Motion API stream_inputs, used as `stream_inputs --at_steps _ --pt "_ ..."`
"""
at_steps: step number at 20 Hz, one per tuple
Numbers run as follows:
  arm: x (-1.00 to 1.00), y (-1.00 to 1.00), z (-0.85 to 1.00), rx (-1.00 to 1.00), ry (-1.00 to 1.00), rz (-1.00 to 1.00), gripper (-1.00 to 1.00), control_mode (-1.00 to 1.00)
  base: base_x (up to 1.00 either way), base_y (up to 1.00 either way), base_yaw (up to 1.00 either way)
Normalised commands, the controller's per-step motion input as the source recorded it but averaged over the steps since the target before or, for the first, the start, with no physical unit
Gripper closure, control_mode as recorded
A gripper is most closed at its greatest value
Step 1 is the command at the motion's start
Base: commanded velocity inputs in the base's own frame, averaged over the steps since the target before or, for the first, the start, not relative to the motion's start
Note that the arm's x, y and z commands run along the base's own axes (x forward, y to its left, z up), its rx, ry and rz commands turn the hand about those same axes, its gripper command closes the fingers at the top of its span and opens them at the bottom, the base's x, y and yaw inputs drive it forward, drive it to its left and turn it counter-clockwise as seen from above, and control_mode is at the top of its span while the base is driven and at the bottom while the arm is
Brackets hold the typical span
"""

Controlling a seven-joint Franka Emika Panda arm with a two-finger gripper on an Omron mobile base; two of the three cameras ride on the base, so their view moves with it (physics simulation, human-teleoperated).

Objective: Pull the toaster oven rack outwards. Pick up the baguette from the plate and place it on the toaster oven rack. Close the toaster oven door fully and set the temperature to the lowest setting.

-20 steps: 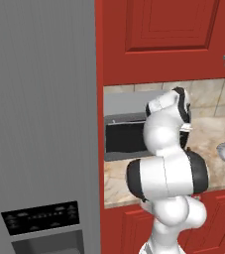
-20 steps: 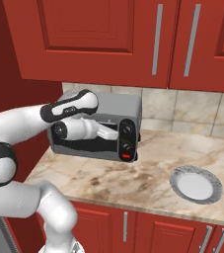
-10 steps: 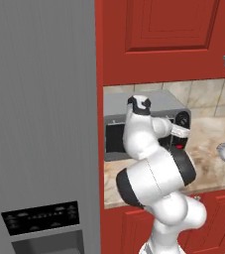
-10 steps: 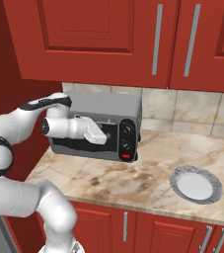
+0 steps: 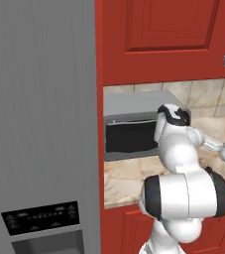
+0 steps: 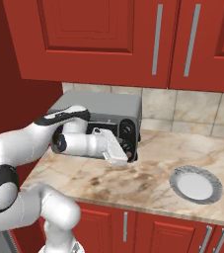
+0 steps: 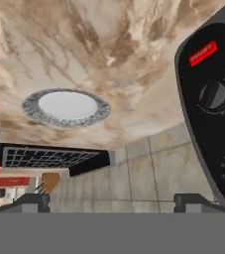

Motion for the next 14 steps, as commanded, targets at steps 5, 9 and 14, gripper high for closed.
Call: stream_inputs --at_steps 5,9,14 --pt "-1.00 -0.86 0.53 0.16 0.00 0.08 -1.00 -1.00 0.00 0.00 0.00" --pt "-1.00 -0.78 0.53 0.05 0.05 0.13 -1.00 -1.00 0.00 0.00 0.00" --pt "-0.78 -0.54 0.25 -0.04 0.11 0.10 -1.00 -1.00 0.00 0.00 0.00"
